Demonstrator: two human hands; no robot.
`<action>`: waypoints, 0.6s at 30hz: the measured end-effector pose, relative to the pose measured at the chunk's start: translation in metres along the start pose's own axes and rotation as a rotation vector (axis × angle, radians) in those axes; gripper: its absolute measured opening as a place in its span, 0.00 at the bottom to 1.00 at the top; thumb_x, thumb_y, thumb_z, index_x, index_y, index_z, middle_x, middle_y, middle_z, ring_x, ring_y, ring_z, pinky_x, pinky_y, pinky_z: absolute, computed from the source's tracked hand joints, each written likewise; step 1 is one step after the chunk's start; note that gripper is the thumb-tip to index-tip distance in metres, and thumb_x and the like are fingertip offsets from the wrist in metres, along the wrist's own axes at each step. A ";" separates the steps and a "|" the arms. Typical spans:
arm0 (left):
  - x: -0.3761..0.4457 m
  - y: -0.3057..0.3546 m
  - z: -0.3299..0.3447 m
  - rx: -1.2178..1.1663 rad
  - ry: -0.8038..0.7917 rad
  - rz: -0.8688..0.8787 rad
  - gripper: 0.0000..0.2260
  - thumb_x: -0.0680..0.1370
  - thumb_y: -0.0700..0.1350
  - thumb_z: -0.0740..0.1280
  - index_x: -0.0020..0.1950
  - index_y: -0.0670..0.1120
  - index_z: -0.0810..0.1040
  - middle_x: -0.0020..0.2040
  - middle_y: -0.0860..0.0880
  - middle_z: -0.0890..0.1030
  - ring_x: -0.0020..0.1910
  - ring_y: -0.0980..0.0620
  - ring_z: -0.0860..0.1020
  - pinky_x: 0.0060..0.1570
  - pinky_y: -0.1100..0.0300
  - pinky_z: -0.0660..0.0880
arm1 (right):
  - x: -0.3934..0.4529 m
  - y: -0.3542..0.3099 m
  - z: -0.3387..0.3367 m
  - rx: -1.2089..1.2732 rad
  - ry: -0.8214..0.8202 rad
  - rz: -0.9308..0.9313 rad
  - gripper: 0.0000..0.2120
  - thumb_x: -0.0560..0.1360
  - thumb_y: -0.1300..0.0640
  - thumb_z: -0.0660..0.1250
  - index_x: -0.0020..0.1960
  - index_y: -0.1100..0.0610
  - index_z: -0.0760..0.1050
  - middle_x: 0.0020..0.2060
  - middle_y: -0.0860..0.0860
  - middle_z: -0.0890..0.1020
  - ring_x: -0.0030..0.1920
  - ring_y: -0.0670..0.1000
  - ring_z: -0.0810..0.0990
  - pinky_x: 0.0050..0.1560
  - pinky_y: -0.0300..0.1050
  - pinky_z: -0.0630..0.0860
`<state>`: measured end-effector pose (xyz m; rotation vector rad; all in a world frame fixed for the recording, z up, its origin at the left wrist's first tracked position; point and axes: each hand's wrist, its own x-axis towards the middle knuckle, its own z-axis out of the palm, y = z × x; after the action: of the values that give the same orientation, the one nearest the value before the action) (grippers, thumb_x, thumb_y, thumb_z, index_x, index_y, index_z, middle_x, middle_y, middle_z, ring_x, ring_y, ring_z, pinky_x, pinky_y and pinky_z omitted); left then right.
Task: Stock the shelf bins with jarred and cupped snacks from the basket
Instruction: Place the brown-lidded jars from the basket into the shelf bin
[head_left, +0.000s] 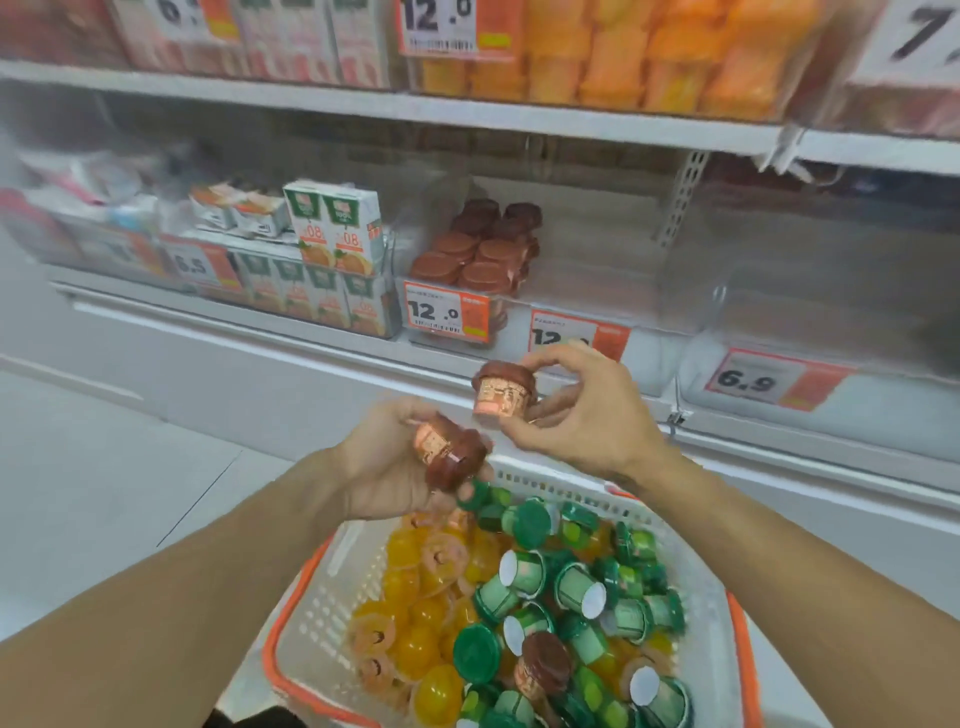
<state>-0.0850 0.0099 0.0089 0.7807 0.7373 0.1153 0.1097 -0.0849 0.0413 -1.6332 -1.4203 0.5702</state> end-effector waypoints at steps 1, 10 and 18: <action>-0.007 0.013 0.011 0.046 -0.039 0.008 0.26 0.76 0.58 0.56 0.50 0.38 0.82 0.46 0.35 0.80 0.35 0.42 0.77 0.36 0.56 0.67 | 0.001 -0.009 -0.008 0.107 0.014 -0.011 0.23 0.63 0.62 0.82 0.54 0.53 0.78 0.45 0.51 0.84 0.35 0.48 0.85 0.41 0.50 0.84; -0.042 0.059 0.081 0.169 -0.033 0.323 0.24 0.74 0.65 0.64 0.49 0.45 0.84 0.42 0.42 0.80 0.35 0.46 0.75 0.36 0.56 0.67 | 0.017 -0.043 -0.043 0.584 -0.071 -0.148 0.23 0.63 0.74 0.66 0.55 0.60 0.71 0.58 0.49 0.82 0.50 0.53 0.84 0.45 0.45 0.79; -0.020 0.058 0.072 0.475 0.391 0.738 0.20 0.73 0.61 0.71 0.51 0.45 0.81 0.45 0.45 0.84 0.42 0.54 0.80 0.47 0.60 0.73 | 0.031 -0.061 -0.048 0.359 0.020 0.147 0.11 0.76 0.44 0.69 0.50 0.51 0.85 0.48 0.48 0.86 0.49 0.51 0.85 0.51 0.51 0.83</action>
<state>-0.0438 0.0011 0.0936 1.4893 0.8219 0.7978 0.1221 -0.0722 0.1227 -1.4545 -1.1132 0.8389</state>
